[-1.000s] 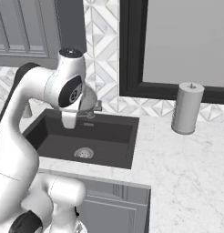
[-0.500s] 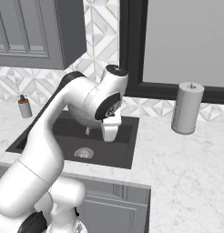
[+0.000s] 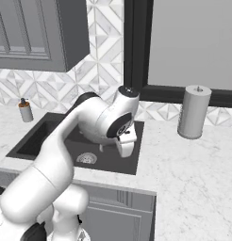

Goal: Put the colander in the sink, put the kiwi, kiwi in the colander, and turn on the sink faucet and pour water over the colander.

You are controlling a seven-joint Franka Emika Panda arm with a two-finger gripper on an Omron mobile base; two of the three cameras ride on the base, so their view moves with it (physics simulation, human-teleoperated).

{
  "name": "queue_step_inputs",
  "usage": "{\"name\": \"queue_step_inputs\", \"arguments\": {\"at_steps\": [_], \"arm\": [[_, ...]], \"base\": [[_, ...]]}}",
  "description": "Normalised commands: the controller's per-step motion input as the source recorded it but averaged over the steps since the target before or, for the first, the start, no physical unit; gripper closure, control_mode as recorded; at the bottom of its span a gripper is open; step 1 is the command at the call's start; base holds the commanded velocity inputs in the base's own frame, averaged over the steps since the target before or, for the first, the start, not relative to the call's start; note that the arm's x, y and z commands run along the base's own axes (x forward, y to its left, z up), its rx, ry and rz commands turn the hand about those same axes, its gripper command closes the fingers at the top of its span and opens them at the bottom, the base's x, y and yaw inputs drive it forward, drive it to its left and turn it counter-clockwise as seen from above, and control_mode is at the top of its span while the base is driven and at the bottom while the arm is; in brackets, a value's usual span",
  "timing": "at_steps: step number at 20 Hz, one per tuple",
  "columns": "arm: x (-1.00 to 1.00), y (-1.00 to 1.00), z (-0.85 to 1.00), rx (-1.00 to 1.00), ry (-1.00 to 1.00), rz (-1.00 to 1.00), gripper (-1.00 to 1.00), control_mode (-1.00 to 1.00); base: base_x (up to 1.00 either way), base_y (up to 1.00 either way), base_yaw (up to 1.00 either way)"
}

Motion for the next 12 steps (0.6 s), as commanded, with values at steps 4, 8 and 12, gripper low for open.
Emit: {"name": "queue_step_inputs", "arguments": {"at_steps": [4, 8, 12], "arm": [[0.14, 0.01, -0.45, -0.12, -0.17, 0.0, 1.0, -1.0], [0.34, 0.0, -0.43, -0.09, -0.1, 0.01, 1.0, -1.0], [0.76, 0.0, -0.29, -0.01, 0.03, 0.09, 1.0, -1.0]], "base": [[0.0, 0.0, 0.0], [0.0, 0.0, 0.0], [0.0, 0.0, 0.0]]}}
